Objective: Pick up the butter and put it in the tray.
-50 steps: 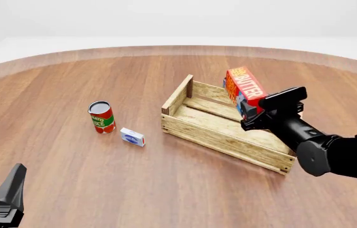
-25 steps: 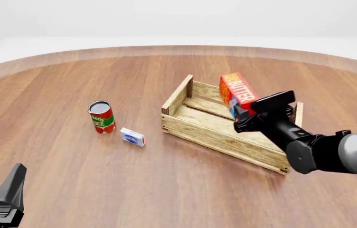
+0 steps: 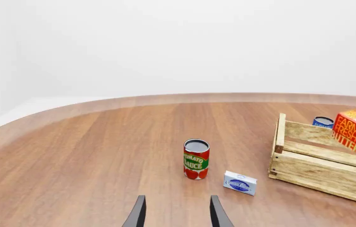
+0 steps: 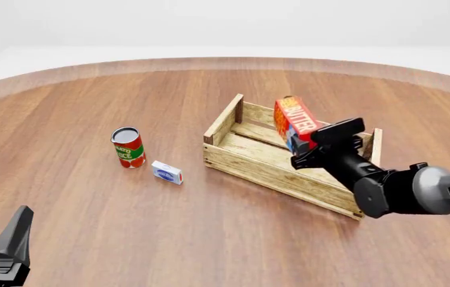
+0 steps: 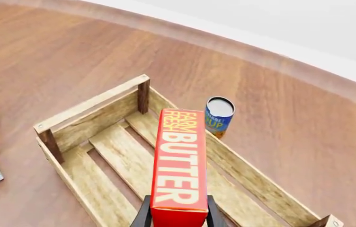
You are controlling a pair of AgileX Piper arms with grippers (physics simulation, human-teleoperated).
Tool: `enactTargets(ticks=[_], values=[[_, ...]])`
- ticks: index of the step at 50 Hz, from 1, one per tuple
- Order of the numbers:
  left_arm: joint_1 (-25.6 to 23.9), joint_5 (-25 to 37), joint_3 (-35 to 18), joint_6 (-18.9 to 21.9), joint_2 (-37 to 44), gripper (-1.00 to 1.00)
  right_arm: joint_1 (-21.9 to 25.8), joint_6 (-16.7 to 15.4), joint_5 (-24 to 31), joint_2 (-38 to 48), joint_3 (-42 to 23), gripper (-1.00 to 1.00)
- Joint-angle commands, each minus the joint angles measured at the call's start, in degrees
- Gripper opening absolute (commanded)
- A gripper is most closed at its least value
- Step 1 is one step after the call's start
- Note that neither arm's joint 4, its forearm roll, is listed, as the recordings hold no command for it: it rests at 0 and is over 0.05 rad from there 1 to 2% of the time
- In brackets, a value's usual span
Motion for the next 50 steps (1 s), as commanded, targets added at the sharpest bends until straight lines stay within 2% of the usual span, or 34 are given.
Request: enactTargets(ticks=[1, 9, 50], values=[[0.00, 0.00, 0.00, 0.00, 0.00, 1.00, -0.11, 1.21, -0.84, 0.81, -1.24, -1.00], [0.00, 0.00, 0.00, 0.00, 0.00, 1.00, -0.10, 2.31, -1.15, 1.67, -1.33, -1.00], [0.00, 0.00, 0.00, 0.00, 0.00, 1.00, 0.37, 2.62, -1.80, 4.21, -1.95, -1.00]])
